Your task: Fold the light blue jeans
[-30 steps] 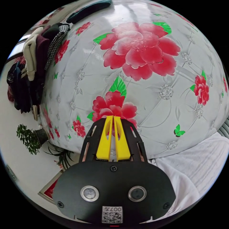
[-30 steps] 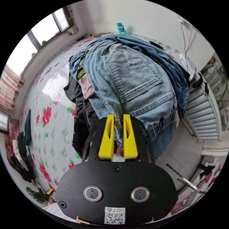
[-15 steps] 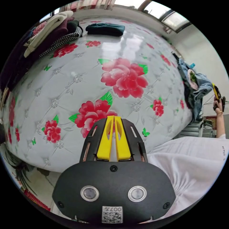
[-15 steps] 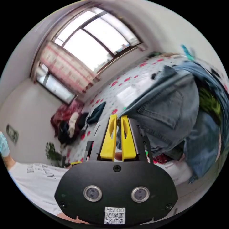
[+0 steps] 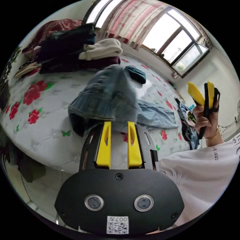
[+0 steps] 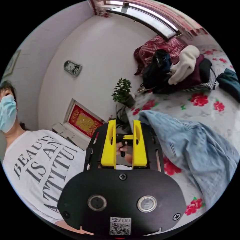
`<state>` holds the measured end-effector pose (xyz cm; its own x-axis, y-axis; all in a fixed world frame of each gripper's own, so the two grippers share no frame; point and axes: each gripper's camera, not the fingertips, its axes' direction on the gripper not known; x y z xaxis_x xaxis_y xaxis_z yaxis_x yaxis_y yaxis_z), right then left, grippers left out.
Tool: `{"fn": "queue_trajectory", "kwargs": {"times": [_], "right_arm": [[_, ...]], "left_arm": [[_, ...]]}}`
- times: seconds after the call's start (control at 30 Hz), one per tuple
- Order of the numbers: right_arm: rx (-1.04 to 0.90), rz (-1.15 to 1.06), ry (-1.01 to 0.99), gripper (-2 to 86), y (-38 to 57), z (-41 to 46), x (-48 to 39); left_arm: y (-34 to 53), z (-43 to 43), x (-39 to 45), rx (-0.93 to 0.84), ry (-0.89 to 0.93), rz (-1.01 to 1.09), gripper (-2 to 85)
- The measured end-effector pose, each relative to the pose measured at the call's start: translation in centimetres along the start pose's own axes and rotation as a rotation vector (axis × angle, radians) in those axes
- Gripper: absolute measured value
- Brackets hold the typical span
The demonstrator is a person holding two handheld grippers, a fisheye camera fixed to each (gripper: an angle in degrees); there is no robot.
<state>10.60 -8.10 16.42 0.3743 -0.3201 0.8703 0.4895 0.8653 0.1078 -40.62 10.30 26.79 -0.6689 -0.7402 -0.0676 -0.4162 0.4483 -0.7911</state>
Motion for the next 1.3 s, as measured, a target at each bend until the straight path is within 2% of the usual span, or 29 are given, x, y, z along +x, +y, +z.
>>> {"fn": "queue_trajectory", "kwargs": {"times": [0.13,0.17,0.33,0.47,0.63,0.67,0.77,0.83,0.93,1.0,1.07,1.13,1.3], "right_arm": [[-0.082,0.080,0.377,7.8,3.4,-0.3,2.3],[-0.078,0.114,0.418,8.0,4.1,-0.7,2.9],[0.041,0.482,0.707,9.5,10.8,-6.8,8.0],[0.178,0.660,0.824,10.5,13.3,-10.8,9.9],[0.308,0.835,0.958,11.6,15.0,-15.3,13.3],[0.309,0.852,0.970,11.6,15.0,-15.8,13.8],[0.265,0.933,1.014,11.4,15.0,-17.2,16.2],[0.212,0.978,1.007,10.7,15.0,-17.8,18.3],[0.133,1.009,0.973,8.3,15.3,-17.6,20.4],[0.082,1.016,1.052,5.2,14.9,-17.6,20.5],[0.062,0.956,1.024,1.9,13.9,-18.0,20.3],[0.182,0.781,0.998,0.7,11.5,-19.6,18.1],[0.400,0.548,0.878,-0.1,5.9,-25.5,13.5]], "left_arm": [[1.5,-3.8,-6.3,0.005,-0.049,-0.112,8.9],[1.8,-4.8,-7.8,0.009,-0.090,-0.122,9.0],[1.2,-7.6,-13.0,0.001,-0.189,-0.180,9.3],[-1.4,-9.1,-17.7,0.014,-0.230,-0.235,11.6],[-4.8,-9.4,-22.6,-0.016,-0.178,-0.252,15.5],[-5.5,-9.2,-23.3,-0.033,-0.165,-0.261,14.5],[-7.4,-8.7,-24.0,-0.099,-0.048,-0.219,4.1],[-8.5,-9.1,-23.9,-0.111,-0.078,-0.213,0.8],[-10.0,-10.8,-23.7,-0.107,-0.092,-0.198,-0.6],[-11.2,-12.9,-23.7,-0.096,-0.068,-0.205,-0.9],[-12.4,-14.8,-23.6,-0.060,-0.020,-0.203,-0.9],[-14.2,-16.6,-23.6,-0.004,0.058,-0.187,-1.0],[-21.6,-20.7,-22.9,0.082,0.208,-0.134,-1.0]]}}
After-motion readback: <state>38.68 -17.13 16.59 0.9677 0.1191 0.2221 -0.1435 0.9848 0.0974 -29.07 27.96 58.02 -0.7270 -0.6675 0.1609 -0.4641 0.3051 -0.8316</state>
